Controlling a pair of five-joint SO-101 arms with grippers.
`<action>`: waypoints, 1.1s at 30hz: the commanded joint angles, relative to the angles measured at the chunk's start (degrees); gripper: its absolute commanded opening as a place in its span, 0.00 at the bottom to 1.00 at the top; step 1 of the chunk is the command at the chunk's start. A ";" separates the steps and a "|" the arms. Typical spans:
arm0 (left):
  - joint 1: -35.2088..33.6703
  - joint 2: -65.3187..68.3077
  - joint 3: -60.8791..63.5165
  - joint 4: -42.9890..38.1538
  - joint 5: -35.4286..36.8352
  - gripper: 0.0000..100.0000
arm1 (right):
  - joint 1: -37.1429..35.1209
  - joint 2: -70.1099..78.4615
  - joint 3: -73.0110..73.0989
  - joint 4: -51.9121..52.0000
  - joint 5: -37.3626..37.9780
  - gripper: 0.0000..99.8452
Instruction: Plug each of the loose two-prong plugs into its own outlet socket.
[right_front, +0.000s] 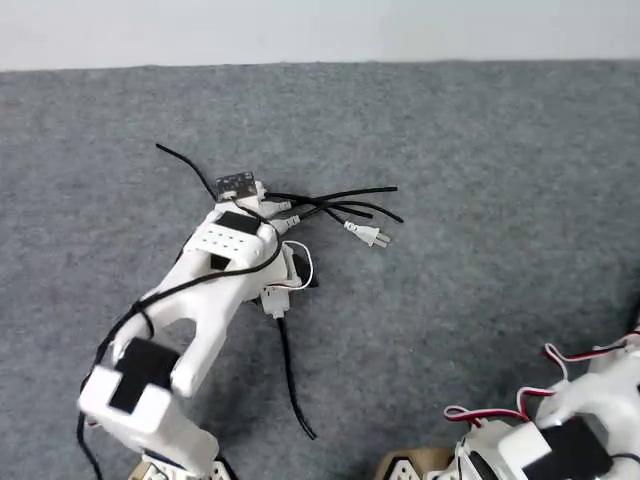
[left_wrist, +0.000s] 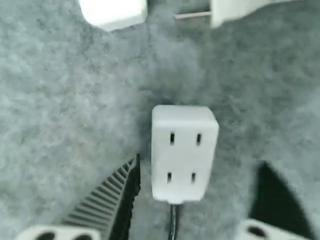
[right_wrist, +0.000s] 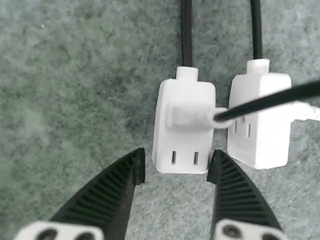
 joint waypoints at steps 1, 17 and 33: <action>-0.79 -10.11 2.59 -0.70 -2.02 0.48 | -0.40 -0.84 -4.40 2.68 0.70 0.20; -21.01 -55.03 19.30 5.80 -23.12 0.18 | -9.36 -8.04 -21.36 27.65 -9.93 0.16; -44.48 -38.15 35.12 -25.49 -30.95 0.02 | -56.75 -15.60 -18.20 25.98 -17.32 0.02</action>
